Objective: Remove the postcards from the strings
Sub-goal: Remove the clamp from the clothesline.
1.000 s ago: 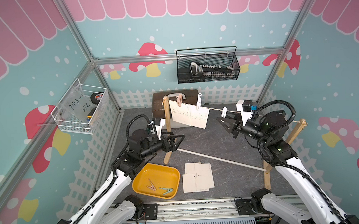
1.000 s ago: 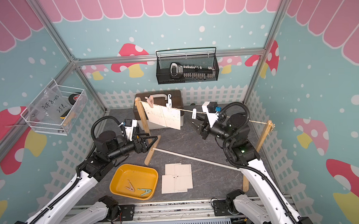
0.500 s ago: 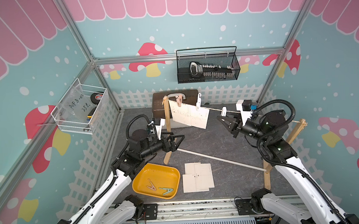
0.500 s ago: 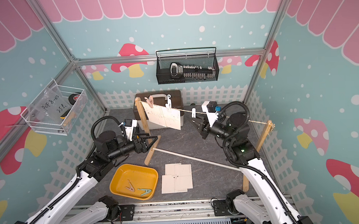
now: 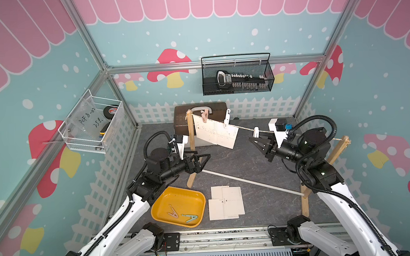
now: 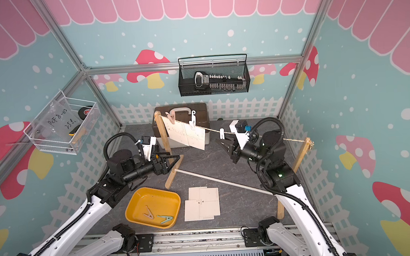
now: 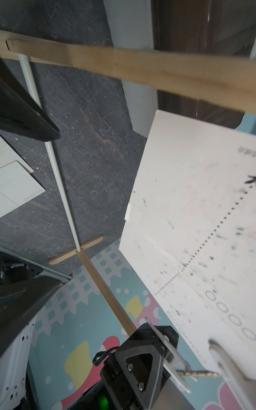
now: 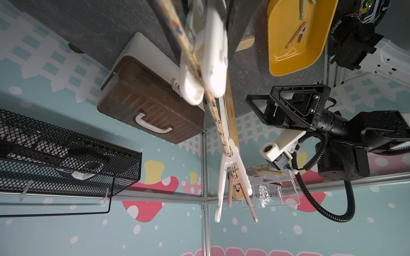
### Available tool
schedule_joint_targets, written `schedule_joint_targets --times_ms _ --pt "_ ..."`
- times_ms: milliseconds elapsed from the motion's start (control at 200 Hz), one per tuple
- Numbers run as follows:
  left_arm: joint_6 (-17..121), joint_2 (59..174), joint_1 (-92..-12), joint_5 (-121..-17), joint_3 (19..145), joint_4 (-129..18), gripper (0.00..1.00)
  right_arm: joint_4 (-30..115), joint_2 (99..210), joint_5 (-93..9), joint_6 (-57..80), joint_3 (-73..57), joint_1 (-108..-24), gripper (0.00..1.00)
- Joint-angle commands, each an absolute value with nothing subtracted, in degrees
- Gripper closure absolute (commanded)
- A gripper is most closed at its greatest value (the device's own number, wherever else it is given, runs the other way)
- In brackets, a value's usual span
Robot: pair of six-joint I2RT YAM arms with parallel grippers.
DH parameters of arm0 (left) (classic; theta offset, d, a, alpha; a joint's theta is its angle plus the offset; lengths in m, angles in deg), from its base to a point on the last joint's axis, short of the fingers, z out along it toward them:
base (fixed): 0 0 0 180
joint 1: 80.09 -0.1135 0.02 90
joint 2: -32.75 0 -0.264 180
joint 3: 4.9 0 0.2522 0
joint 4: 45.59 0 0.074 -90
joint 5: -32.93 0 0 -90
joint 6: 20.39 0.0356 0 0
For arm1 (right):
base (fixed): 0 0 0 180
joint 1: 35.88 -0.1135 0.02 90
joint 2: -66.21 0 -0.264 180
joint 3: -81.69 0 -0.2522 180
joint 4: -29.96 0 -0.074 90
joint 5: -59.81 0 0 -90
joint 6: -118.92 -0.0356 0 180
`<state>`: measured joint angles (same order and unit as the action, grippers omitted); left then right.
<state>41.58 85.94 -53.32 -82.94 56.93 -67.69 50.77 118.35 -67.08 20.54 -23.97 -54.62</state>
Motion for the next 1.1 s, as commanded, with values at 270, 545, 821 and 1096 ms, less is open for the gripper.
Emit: schedule_joint_targets --times_ms 270,545,821,1096 --pt "42.28 85.93 -53.02 -83.00 59.39 -67.98 0.00 59.09 119.47 -65.68 27.88 -23.03 -55.57 0.81" --pt "42.24 84.74 -53.08 -82.66 59.30 -69.06 0.00 61.12 120.26 -64.86 28.62 -22.31 -57.49 0.83" --pt "46.11 72.13 -53.37 -70.00 59.41 -78.56 0.00 58.88 119.97 -54.94 27.02 -27.48 -71.23 0.83" --pt "47.85 55.87 -53.37 -48.99 57.26 -85.53 0.00 46.69 127.14 -43.16 22.94 -34.85 -88.55 0.83"
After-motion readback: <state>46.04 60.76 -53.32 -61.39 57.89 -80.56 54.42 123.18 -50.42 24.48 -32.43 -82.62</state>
